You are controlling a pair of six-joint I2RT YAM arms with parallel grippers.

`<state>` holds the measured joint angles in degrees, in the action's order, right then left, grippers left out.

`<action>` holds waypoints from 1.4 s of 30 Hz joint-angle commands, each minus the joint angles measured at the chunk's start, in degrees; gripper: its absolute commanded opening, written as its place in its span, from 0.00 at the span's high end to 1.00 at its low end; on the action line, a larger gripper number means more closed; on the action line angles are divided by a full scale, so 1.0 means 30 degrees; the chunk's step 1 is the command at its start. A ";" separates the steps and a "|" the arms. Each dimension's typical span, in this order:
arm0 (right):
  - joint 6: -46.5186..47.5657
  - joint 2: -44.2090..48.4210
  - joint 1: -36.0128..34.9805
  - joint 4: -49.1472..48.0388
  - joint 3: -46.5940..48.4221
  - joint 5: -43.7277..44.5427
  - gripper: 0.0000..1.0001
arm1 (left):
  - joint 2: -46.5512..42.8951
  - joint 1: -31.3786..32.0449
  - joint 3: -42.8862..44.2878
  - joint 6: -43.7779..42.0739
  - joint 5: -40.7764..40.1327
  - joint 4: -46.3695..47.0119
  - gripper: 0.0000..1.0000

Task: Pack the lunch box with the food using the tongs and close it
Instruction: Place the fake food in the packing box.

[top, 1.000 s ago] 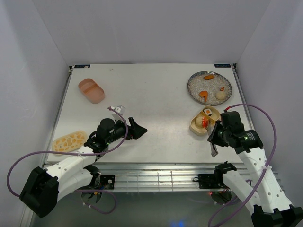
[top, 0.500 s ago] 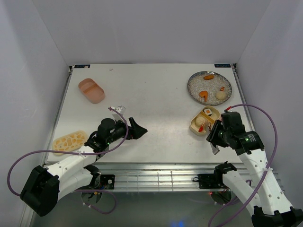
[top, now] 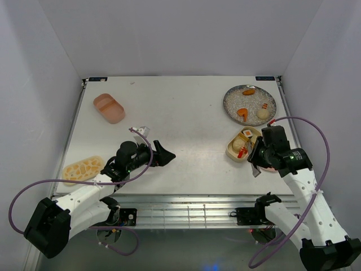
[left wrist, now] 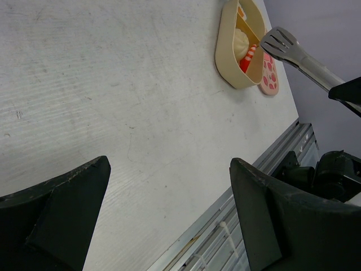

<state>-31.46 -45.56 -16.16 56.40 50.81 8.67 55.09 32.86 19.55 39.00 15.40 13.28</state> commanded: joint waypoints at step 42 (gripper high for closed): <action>0.2574 -0.5725 0.0055 -0.3154 0.5150 0.3520 0.69 | -0.0404 0.0120 0.0163 -0.0315 -0.0445 -0.0148 0.02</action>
<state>-27.57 -58.43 -16.14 51.57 61.82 13.32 55.05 32.86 19.55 38.81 14.46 13.28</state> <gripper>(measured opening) 0.315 0.979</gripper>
